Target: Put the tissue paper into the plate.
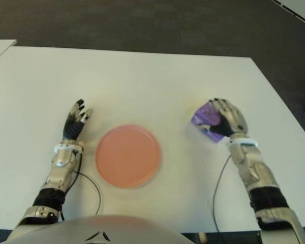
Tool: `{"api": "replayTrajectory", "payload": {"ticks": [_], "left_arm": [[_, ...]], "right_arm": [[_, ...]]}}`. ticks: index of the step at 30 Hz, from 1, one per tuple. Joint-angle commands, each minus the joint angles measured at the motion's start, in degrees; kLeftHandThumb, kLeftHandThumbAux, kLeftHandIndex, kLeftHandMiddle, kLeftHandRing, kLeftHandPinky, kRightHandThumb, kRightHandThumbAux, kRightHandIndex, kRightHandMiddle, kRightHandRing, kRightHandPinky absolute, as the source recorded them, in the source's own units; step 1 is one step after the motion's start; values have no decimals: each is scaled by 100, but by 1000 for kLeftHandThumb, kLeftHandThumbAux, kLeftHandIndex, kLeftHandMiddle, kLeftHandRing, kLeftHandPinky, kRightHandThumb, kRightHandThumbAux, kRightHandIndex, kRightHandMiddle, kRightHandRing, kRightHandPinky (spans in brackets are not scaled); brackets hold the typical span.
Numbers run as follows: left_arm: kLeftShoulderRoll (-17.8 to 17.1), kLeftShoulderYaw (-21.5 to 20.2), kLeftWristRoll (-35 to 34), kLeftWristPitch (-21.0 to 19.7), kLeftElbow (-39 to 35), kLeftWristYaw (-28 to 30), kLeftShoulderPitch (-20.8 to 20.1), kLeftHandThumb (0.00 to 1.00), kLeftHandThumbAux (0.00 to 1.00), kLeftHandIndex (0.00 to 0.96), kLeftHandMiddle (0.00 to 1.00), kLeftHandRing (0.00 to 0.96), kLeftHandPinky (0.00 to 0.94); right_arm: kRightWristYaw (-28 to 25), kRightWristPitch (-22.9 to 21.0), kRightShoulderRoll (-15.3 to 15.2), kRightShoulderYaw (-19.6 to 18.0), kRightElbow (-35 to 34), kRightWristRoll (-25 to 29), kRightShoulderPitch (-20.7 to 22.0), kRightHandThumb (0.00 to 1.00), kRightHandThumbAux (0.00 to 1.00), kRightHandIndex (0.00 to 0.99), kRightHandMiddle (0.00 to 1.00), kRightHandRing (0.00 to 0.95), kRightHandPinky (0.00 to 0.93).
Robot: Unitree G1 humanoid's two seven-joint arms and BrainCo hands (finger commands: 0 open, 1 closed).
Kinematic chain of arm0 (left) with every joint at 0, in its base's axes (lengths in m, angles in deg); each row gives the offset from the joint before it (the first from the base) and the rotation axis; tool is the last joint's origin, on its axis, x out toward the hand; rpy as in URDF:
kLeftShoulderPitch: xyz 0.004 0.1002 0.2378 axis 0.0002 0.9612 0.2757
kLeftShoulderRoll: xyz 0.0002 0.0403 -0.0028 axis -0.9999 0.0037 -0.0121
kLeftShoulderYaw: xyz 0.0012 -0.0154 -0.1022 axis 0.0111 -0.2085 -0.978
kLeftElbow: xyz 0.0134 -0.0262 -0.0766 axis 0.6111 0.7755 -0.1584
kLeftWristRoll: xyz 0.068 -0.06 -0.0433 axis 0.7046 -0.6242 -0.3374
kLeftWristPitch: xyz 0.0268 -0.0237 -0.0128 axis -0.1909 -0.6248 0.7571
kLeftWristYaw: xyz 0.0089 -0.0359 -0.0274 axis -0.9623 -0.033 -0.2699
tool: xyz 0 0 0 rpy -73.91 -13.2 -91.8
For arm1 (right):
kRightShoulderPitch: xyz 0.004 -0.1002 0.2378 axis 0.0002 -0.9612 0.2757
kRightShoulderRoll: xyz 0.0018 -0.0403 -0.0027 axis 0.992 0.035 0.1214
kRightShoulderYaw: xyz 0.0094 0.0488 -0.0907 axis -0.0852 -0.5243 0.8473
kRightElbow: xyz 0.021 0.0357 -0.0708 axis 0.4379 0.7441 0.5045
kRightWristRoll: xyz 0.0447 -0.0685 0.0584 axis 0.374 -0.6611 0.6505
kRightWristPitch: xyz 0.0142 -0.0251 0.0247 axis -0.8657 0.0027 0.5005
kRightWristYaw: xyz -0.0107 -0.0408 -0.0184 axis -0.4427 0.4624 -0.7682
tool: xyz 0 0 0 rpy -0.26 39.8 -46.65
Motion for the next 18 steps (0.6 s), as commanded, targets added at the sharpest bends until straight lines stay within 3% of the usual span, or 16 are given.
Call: {"api": "replayTrajectory", "payload": {"ticks": [1,12,18], "left_arm": [[-20,2,18,-27,24,-1,47,0,491,0,0,0,0],[-77,46,66,47,65,21,64,0,484,0,0,0,0],[-91,68,17,117,99,88,66,0,480,0,0,0,0]], "right_arm": [[29,-102,-9,-297,-485,-28,-325,0,505,0,0,0,0],[63,-401,124,-586,-947,-274,-564,18,506,0,0,0,0],[-163,-610,207,-652,-1300,-304,-762,24,501,0,0,0,0]]}}
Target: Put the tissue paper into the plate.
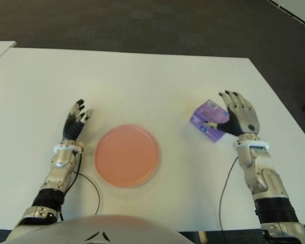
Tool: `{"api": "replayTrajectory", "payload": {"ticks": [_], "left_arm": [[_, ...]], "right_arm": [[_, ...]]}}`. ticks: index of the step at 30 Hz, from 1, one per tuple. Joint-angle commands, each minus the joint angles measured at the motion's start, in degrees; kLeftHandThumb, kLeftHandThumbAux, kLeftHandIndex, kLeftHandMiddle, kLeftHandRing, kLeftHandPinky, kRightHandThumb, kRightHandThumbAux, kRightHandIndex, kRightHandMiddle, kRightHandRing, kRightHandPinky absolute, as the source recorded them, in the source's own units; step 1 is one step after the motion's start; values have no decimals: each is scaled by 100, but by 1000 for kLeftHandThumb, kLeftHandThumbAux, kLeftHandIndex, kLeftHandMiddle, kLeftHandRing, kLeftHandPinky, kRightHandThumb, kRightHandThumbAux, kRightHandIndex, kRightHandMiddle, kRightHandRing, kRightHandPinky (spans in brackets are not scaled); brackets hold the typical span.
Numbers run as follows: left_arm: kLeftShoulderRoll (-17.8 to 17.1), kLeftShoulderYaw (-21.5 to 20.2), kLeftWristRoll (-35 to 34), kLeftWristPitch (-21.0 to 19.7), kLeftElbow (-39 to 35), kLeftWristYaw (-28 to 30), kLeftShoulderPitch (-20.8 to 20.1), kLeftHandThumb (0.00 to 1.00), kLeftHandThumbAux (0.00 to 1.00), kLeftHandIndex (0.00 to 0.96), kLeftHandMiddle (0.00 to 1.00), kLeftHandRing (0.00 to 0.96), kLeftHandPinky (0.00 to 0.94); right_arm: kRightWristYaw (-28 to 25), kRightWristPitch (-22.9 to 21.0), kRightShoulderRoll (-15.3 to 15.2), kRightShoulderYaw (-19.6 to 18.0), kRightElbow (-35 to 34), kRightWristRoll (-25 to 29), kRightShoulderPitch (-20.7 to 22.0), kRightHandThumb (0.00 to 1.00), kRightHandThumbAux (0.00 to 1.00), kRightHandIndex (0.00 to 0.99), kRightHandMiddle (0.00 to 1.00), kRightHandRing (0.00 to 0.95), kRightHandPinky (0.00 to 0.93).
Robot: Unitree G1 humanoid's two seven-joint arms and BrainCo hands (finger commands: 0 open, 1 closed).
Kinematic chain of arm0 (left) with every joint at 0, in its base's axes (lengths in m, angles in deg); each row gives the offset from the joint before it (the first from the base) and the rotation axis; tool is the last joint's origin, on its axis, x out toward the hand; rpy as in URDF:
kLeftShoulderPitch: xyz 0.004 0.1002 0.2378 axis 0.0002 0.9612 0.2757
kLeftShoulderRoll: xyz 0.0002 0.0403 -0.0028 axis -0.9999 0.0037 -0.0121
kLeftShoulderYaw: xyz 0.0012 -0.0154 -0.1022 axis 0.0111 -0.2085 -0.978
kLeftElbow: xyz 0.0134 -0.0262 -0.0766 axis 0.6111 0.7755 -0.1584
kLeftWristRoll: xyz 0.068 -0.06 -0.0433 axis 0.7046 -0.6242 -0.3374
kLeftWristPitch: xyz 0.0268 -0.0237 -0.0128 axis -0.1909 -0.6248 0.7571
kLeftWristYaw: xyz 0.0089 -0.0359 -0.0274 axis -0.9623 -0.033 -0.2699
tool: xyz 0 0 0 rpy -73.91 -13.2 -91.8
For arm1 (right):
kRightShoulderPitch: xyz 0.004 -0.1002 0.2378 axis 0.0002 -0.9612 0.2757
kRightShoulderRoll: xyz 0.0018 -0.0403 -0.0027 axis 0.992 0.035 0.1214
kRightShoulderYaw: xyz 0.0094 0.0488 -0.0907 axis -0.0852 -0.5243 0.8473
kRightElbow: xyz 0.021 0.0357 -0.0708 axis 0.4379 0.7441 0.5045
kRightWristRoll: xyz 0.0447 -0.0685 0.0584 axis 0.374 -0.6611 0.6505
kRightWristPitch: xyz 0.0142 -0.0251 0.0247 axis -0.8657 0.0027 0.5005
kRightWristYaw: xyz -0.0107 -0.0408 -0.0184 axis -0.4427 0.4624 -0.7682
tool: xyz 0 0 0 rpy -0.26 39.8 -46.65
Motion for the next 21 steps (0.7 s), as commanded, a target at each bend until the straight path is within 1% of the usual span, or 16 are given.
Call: {"api": "replayTrajectory", "payload": {"ticks": [1,6,10,21], "left_arm": [[-44,22,3,68,101,89,58,0,480,0,0,0,0],[-54,23,-8,89,124,95,62,0,482,0,0,0,0],[-47,4,-50,80,145,103,58,0,487,0,0,0,0],[-25,-23,-11,-29,127,8,34,0,489,0,0,0,0]], "right_arm": [[-216,-179,111,-58,-246,-53,-219,24,502,0,0,0,0],[-325,-254,158,-122,-415,-59,-352,22,506,0,0,0,0],[-150,55,152,-119,6,45,-404,14,494,0,0,0,0],[-82,408,211,-200,195,202,-414,10,474,0,0,0,0]]}}
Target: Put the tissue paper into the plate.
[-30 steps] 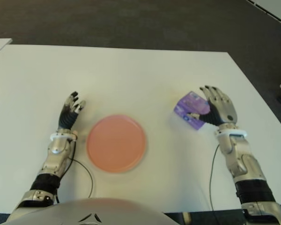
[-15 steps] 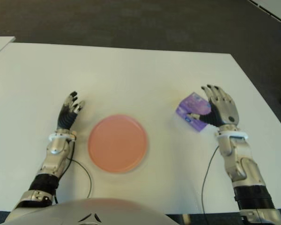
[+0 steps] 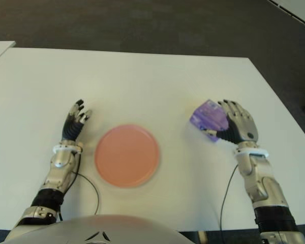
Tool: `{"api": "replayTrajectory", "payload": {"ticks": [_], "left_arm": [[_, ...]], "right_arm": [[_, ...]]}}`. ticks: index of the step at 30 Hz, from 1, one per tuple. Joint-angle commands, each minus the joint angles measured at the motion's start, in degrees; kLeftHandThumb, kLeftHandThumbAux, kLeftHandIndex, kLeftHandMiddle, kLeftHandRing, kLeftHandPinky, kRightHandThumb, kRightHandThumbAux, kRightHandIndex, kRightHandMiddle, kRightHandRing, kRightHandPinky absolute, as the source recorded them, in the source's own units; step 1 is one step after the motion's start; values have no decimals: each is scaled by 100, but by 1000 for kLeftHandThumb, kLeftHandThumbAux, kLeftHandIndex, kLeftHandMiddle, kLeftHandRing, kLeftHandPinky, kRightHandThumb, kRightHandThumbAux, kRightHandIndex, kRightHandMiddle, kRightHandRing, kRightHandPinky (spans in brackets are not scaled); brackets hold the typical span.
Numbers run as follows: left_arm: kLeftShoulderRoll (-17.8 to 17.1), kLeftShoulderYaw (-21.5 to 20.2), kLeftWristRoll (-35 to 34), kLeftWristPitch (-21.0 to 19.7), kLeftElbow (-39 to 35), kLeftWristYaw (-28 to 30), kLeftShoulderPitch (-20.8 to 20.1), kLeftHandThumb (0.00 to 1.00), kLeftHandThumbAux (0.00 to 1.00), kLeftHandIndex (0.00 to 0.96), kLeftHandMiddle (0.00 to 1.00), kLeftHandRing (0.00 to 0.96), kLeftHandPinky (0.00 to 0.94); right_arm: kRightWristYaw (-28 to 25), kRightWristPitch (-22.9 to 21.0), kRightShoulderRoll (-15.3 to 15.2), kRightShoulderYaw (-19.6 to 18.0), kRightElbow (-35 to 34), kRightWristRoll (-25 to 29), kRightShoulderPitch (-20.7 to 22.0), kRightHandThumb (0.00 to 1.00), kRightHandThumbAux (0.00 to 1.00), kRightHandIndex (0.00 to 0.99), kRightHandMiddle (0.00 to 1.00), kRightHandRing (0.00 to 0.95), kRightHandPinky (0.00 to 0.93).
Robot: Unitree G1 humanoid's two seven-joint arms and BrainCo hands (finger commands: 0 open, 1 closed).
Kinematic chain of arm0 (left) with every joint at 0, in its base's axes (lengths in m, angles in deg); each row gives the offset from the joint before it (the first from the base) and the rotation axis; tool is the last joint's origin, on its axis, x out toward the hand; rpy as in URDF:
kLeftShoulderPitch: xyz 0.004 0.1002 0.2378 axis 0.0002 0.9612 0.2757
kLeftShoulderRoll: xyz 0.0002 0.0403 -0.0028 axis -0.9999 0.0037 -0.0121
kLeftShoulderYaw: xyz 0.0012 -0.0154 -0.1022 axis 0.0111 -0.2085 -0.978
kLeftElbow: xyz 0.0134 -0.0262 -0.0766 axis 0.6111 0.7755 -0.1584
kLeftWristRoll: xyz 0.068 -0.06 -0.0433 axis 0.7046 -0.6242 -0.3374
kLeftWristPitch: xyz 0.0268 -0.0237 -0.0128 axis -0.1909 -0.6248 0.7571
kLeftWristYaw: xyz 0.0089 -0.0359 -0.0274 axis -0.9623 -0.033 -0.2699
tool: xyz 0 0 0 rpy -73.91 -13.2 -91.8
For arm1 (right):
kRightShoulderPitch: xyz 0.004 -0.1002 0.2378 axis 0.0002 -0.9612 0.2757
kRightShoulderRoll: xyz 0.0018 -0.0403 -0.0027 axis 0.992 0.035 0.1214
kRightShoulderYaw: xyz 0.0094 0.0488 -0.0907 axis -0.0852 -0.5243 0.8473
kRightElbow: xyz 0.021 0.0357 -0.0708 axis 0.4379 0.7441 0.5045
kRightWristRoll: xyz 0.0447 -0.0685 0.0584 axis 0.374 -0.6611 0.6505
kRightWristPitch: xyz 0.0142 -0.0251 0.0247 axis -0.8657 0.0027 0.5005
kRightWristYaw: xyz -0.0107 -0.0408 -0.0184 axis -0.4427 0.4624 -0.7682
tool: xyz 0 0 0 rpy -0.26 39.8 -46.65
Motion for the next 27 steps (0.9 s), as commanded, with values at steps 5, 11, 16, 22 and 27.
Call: {"api": "replayTrajectory", "payload": {"ticks": [5,11,16,22,27], "left_arm": [[22,-22,-11,-148,44,-16,28,0,488,0,0,0,0],[13,-16,9,-153,55,-19,18,0,482,0,0,0,0],[-9,-5,33,-125,68,-8,20,0,472,0,0,0,0],[-3,-16,25,-127,77,-22,18,0,469,0,0,0,0],[5,-26,29,-83,81,-50,30,0,473,0,0,0,0]], "right_arm": [[118,321,85,11,348,106,28,12,473,0,0,0,0],[79,351,121,56,436,63,60,18,487,0,0,0,0],[20,335,126,166,594,9,169,8,489,0,0,0,0],[44,353,145,346,872,-66,335,0,485,0,0,0,0],[-16,356,124,409,951,-17,418,0,475,0,0,0,0]]}}
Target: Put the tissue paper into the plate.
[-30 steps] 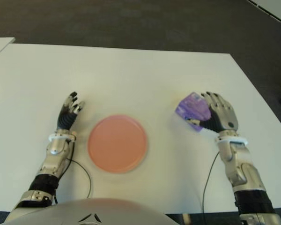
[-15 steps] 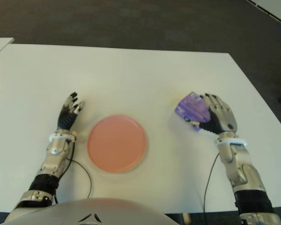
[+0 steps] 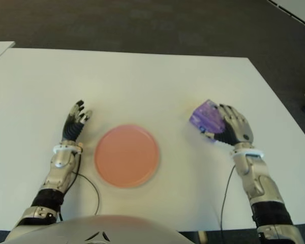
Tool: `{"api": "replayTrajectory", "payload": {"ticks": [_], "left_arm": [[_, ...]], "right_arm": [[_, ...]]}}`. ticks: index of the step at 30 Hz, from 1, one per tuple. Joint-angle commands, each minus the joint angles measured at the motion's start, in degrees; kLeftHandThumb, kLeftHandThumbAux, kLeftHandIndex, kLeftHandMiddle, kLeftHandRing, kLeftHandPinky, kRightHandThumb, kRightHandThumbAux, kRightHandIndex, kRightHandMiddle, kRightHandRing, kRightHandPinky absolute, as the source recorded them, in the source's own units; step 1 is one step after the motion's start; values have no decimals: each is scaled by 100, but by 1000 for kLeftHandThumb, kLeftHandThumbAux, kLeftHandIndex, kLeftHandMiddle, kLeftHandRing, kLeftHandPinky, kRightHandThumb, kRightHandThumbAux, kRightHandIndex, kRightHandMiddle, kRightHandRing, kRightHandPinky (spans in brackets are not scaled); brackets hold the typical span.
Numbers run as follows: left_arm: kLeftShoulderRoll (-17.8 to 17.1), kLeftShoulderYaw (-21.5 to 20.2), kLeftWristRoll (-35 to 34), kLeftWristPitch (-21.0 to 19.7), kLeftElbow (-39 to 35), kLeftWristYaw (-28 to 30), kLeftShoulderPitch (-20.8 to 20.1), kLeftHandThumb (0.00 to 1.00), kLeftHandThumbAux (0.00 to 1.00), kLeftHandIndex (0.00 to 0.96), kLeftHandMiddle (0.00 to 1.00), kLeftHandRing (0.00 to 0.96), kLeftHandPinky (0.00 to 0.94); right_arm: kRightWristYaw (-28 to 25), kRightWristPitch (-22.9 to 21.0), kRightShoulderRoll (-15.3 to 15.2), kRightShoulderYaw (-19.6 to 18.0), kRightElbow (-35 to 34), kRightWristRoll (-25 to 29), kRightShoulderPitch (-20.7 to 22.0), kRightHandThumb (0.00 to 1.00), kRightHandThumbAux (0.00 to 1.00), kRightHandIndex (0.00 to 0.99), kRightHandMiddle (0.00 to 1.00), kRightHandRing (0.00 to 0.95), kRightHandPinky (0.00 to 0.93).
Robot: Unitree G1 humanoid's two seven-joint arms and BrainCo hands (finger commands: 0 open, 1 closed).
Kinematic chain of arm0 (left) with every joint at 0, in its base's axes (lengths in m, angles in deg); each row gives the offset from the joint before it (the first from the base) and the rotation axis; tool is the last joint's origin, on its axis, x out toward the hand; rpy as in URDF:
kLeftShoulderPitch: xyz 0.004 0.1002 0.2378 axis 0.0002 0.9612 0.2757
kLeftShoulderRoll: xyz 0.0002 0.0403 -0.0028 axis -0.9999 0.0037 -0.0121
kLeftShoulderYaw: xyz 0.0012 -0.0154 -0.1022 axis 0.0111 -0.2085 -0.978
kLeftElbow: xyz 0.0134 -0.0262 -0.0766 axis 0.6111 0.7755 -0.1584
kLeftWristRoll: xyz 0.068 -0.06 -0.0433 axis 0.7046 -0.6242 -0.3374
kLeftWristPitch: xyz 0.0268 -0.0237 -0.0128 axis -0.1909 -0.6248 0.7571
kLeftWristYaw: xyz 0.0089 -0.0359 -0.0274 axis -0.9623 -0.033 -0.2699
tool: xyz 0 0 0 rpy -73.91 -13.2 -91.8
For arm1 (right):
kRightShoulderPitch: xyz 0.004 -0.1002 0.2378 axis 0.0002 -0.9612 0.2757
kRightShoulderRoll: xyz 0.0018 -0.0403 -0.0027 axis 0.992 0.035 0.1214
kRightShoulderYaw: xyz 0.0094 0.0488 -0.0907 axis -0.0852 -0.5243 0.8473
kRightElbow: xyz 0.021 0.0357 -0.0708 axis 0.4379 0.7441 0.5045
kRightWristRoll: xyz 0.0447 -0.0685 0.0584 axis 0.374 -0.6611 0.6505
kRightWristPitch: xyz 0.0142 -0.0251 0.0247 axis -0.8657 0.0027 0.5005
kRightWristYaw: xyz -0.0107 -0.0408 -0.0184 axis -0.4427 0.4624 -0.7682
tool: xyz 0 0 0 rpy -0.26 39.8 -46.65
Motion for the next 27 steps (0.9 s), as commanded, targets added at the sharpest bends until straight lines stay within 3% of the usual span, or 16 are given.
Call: {"api": "replayTrajectory", "payload": {"ticks": [1,9,14,27], "left_arm": [[3,-23,18,-6,78,-47,35,0,473,0,0,0,0],[3,-37,5,-95,19,-46,63,0,467,0,0,0,0],[8,-40,15,-104,0,-60,78,0,466,0,0,0,0],[16,-52,-4,-85,14,-58,86,0,473,0,0,0,0]], "right_arm": [[-92,30,65,120,124,14,99,0,475,0,0,0,0],[-178,-166,157,233,377,-1,283,0,482,0,0,0,0],[-86,-128,193,402,961,-39,692,0,482,0,0,0,0],[186,-115,264,661,1651,-107,1201,0,482,0,0,0,0]]}}
